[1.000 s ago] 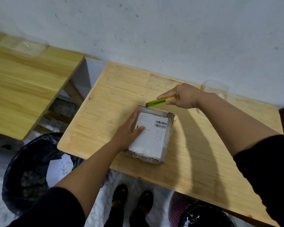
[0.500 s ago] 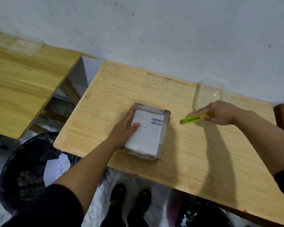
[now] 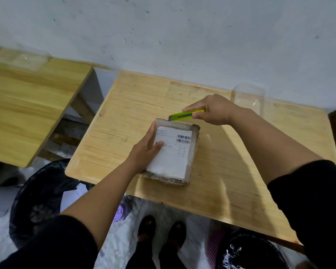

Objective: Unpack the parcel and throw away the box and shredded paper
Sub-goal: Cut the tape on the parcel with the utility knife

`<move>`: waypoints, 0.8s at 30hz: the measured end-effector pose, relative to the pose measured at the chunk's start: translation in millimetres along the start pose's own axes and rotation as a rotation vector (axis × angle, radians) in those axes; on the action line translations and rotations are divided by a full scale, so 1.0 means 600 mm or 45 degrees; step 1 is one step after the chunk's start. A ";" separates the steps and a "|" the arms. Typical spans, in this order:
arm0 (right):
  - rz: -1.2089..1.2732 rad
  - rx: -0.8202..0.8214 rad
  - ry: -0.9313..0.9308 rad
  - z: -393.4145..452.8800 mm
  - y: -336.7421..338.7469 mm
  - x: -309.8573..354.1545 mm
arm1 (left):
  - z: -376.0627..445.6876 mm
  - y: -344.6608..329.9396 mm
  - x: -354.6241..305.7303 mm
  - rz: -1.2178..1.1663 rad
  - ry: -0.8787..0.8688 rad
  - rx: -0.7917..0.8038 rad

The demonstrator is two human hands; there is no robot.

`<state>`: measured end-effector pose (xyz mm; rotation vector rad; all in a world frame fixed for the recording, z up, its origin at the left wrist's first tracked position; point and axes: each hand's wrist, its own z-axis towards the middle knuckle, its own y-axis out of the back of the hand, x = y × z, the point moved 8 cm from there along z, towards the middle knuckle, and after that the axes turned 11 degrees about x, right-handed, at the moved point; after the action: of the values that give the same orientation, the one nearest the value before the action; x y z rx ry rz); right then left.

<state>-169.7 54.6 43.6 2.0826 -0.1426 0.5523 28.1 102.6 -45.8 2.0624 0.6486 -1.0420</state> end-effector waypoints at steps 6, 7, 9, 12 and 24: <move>-0.129 0.052 -0.048 0.003 0.011 0.021 | 0.001 0.000 0.000 0.015 0.002 -0.009; -0.160 0.068 -0.051 0.001 0.013 0.026 | 0.002 0.001 -0.001 0.019 0.005 -0.010; -0.234 0.096 -0.055 -0.005 0.017 0.031 | 0.001 0.001 -0.002 0.032 0.005 -0.009; -0.325 0.138 -0.108 -0.026 0.024 0.013 | -0.001 0.000 -0.005 0.038 -0.009 -0.001; 0.232 -0.102 -0.293 -0.127 0.002 -0.074 | -0.003 -0.004 -0.006 -0.003 -0.017 0.016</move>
<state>-234.6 111.8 59.4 2.0619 -0.4841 0.4065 25.4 104.8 -42.8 2.0638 0.6390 -1.0628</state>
